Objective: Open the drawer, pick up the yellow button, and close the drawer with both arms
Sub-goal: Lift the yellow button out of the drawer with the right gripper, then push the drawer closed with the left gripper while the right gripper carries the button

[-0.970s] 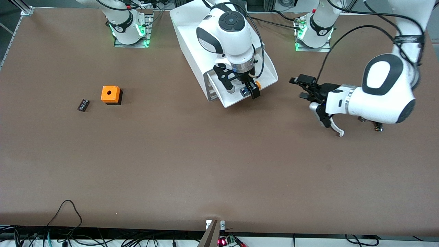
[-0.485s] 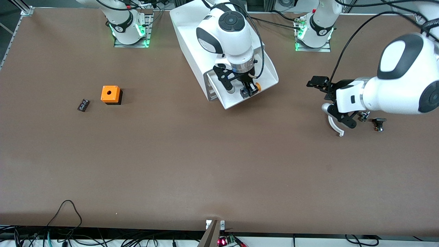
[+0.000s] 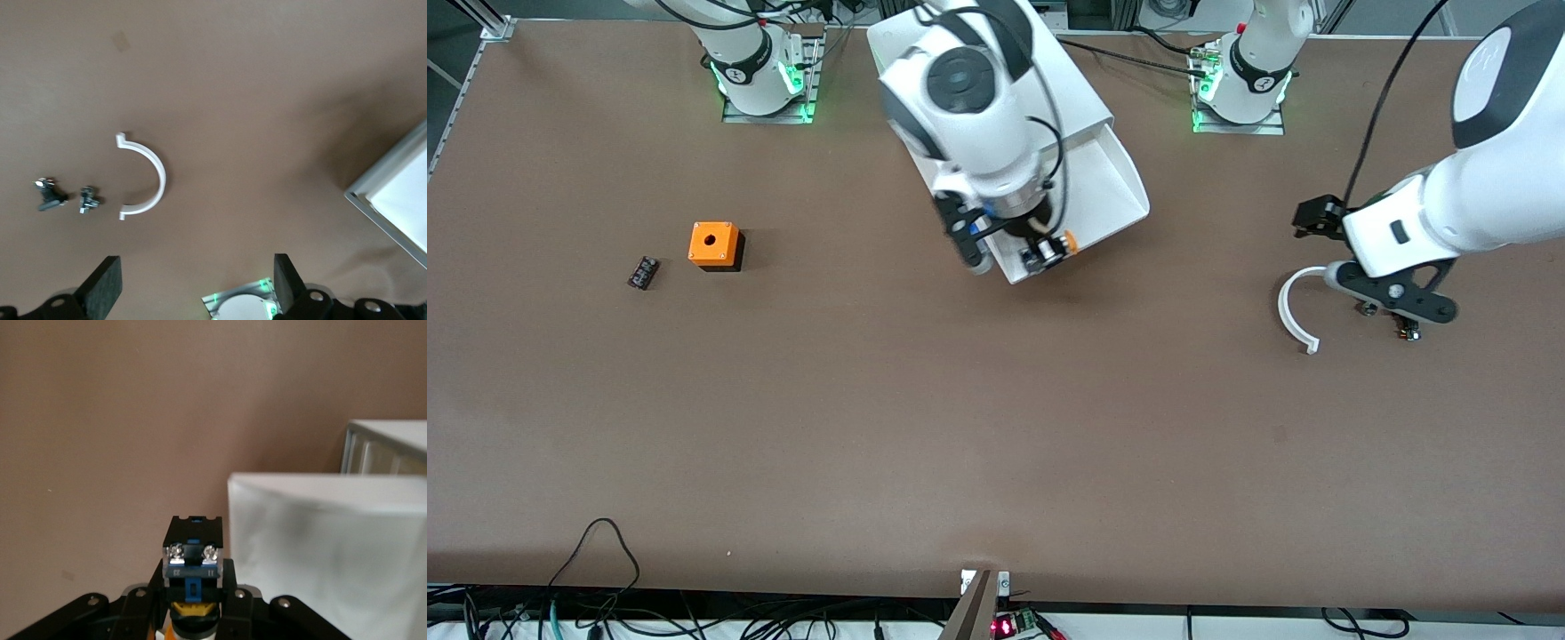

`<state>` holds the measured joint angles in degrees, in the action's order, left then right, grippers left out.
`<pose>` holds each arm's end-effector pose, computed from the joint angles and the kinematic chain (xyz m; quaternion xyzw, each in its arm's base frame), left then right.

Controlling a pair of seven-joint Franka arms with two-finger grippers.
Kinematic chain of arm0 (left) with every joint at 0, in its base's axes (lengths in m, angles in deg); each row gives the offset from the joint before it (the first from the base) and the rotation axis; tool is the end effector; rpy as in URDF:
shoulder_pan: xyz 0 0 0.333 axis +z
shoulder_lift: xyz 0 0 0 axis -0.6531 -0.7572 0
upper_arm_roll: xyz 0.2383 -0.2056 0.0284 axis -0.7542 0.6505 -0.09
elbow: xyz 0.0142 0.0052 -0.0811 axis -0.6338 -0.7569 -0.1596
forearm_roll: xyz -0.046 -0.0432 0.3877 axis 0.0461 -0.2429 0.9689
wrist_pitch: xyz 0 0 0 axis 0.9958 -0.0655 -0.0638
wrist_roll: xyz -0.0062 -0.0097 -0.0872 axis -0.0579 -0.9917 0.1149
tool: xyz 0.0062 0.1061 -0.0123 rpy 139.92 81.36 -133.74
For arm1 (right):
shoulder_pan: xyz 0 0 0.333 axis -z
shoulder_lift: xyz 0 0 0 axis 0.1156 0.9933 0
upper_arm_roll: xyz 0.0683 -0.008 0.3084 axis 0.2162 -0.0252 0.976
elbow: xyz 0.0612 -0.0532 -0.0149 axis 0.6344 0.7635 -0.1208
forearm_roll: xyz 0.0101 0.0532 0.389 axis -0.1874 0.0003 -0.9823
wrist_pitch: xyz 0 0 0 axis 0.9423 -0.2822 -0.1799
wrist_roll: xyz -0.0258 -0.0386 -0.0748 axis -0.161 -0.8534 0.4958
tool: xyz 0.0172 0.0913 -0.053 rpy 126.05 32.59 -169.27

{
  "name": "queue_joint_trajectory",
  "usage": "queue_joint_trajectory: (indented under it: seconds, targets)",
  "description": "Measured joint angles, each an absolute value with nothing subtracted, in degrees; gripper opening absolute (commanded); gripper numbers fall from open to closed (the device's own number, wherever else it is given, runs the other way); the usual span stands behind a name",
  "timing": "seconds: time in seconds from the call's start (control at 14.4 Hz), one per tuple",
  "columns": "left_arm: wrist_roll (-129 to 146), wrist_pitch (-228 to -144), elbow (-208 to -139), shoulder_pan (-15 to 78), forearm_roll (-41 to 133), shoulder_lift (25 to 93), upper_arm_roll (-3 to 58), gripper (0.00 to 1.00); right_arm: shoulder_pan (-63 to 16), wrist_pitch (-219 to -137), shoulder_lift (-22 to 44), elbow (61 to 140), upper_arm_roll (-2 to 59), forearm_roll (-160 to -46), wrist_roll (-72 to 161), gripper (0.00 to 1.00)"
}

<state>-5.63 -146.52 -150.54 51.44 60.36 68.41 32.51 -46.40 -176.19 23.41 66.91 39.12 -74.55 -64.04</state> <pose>0.6010 -0.0878 0.5576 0.9769 -0.1691 -0.1305 0.0055 0.5401 0.5265 0.4678 -0.8458 0.5127 0.0629 0.1334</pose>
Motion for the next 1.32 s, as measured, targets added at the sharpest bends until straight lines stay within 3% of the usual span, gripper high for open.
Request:
queue_joint_trajectory:
  seconds: [0.55,0.9,1.32]
  targets:
    - [17.7,-157.4,-152.2,48.9,60.7,63.7,32.8,1.0,-33.8,-165.1,21.3,65.4,38.9,-77.9,-29.2,0.0]
    - [38.1,-171.7,-161.9,41.6,60.7,63.2,34.5,1.0,-24.8,-158.7,20.9,67.3,35.9,-77.8,3.3,0.0]
    - [53.7,-186.6,-173.4,40.1,60.7,64.1,40.0,1.0,-23.5,-162.7,20.9,76.4,25.8,-76.7,29.8,0.0]
